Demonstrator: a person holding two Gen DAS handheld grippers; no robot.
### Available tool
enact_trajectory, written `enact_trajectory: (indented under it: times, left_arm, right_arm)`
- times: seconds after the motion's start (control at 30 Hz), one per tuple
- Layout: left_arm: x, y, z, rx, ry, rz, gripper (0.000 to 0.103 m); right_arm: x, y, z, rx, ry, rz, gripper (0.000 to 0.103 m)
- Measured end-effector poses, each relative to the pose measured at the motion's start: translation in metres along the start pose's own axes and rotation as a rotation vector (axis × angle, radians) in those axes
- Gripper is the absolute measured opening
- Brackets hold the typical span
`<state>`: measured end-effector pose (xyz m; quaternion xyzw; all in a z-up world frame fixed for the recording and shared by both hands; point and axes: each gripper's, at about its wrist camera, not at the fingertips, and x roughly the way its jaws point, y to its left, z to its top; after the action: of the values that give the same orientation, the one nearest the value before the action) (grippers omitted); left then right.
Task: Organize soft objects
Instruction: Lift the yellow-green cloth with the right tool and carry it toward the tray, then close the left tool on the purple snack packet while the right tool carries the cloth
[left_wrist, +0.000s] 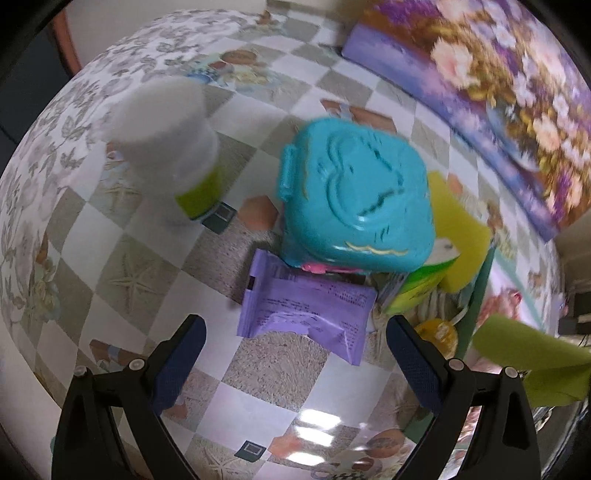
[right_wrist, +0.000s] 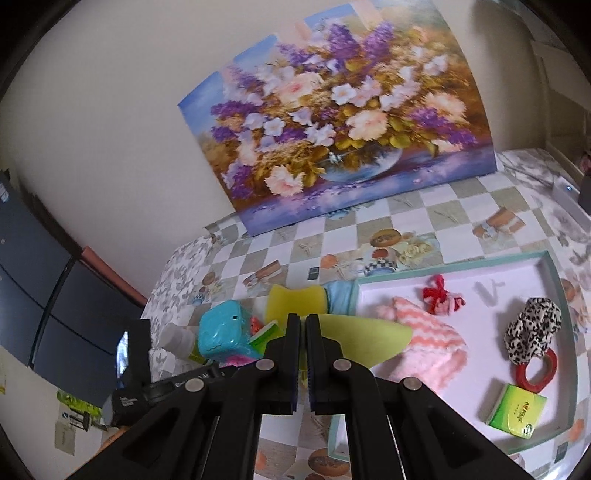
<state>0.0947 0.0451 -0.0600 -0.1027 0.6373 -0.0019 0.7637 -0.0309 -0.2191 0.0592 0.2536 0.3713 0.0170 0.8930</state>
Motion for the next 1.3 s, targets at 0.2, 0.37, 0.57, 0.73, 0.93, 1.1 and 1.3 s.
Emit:
enact_trajectory:
  times: [0.2, 0.37, 0.57, 0.73, 0.93, 1.1, 1.3]
  left_arm:
    - [0.025, -0.02, -0.004, 0.123, 0.038, 0.054, 0.098]
    - [0.038, -0.032, -0.008, 0.198, 0.049, 0.089, 0.098]
    - [0.054, -0.039, -0.002, 0.223, 0.038, 0.164, 0.098]
    - [0.055, -0.03, 0.005, 0.175, 0.033, 0.14, 0.098]
    - [0.054, -0.028, 0.004, 0.185, 0.036, 0.129, 0.096]
    - [0.048, -0.036, -0.001, 0.197, 0.051, 0.106, 0.082]
    - [0.02, -0.045, -0.018, 0.239, 0.024, 0.072, 0.08]
  right_arm:
    - [0.004, 0.0, -0.001, -0.004, 0.021, 0.005, 0.003]
    - [0.007, 0.001, -0.002, -0.007, 0.028, 0.011, 0.003]
    - [0.008, -0.001, -0.001, -0.002, 0.031, 0.016, 0.003]
    - [0.008, -0.002, -0.001, 0.0, 0.034, 0.014, 0.003]
    - [0.01, -0.003, -0.001, 0.012, 0.042, 0.01, 0.003]
    - [0.005, -0.005, 0.001, 0.023, 0.027, 0.02, 0.003]
    - [-0.011, -0.008, 0.006, 0.035, -0.022, 0.039, 0.003]
